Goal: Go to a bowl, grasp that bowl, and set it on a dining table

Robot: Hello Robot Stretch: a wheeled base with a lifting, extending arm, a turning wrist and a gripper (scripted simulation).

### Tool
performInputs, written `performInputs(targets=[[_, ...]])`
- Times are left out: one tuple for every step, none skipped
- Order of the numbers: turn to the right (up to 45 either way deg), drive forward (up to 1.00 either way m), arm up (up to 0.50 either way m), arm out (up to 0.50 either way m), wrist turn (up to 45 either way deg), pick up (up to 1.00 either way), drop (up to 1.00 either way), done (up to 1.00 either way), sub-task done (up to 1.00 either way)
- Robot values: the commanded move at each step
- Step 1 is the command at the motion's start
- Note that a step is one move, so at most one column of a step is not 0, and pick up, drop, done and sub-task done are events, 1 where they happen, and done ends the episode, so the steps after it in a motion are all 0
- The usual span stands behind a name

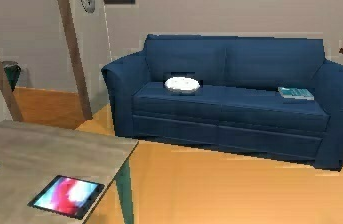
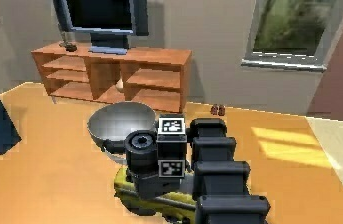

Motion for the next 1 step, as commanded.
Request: performInputs(targets=[[-12.0,0.0,0.0,0.0,0.0,0.0,0.0,0.0,0.0]])
